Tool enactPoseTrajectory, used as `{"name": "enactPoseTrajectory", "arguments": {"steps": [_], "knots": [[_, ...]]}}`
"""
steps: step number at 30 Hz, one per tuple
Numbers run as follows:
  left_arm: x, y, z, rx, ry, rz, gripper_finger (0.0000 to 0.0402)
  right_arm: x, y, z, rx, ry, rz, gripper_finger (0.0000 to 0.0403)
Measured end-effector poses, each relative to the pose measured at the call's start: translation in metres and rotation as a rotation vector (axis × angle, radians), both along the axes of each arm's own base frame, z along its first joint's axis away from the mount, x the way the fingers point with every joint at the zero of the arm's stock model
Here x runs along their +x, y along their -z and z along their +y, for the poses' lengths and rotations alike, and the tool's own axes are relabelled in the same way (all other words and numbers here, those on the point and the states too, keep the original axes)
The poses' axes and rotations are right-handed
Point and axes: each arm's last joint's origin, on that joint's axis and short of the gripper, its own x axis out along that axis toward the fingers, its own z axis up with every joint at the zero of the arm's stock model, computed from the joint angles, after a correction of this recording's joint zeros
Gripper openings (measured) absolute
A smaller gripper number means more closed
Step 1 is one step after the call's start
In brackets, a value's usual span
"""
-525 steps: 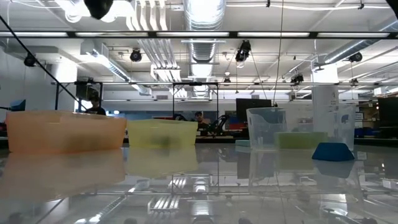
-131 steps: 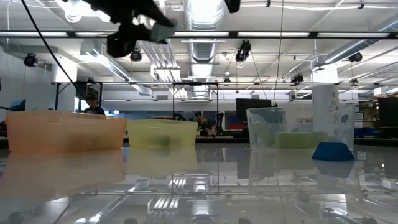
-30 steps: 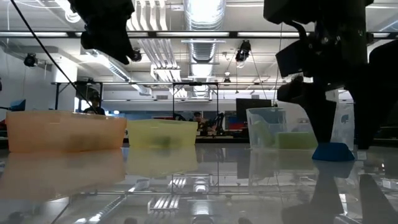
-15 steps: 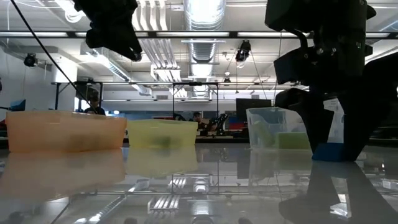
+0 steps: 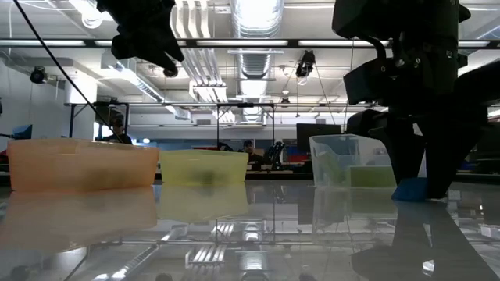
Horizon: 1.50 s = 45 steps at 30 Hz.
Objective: Sort & place blocks by color
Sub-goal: Put the blue block into the yellow bin
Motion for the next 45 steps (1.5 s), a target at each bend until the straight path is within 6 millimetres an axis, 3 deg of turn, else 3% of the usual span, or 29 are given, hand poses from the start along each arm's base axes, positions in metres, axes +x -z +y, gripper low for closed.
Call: {"name": "enactPoseTrajectory", "arguments": {"steps": [5,11,19,26,31,36,45], "knots": [[0.002,-0.003,0.000,-0.001,-0.001,-0.040,0.0164,0.011,-0.017,-0.016,-0.004,0.057,0.011,0.0131],[0.010,-0.014,0.000,-0.002,-0.002,-0.181,0.0164,0.047,-0.056,-0.052,0.029,0.177,-0.143,0.0128],[0.011,-0.035,0.000,0.005,-0.008,-0.390,0.0164,0.092,-0.124,-0.138,0.086,0.496,-0.497,0.0128],[-0.003,-0.052,0.004,0.055,-0.092,-0.502,0.0164,0.121,-0.159,-0.216,0.097,0.726,-0.660,0.0128],[-0.017,-0.064,0.006,0.086,-0.164,-0.575,0.0164,0.145,-0.158,-0.254,0.069,0.764,-0.698,0.0128],[-0.032,-0.073,0.007,0.098,-0.202,-0.626,0.0164,0.171,-0.137,-0.285,0.100,0.775,-0.682,0.0128],[-0.046,-0.079,0.008,0.114,-0.250,-0.665,0.0164,0.203,-0.083,-0.303,0.203,0.782,-0.559,0.0128]]}}
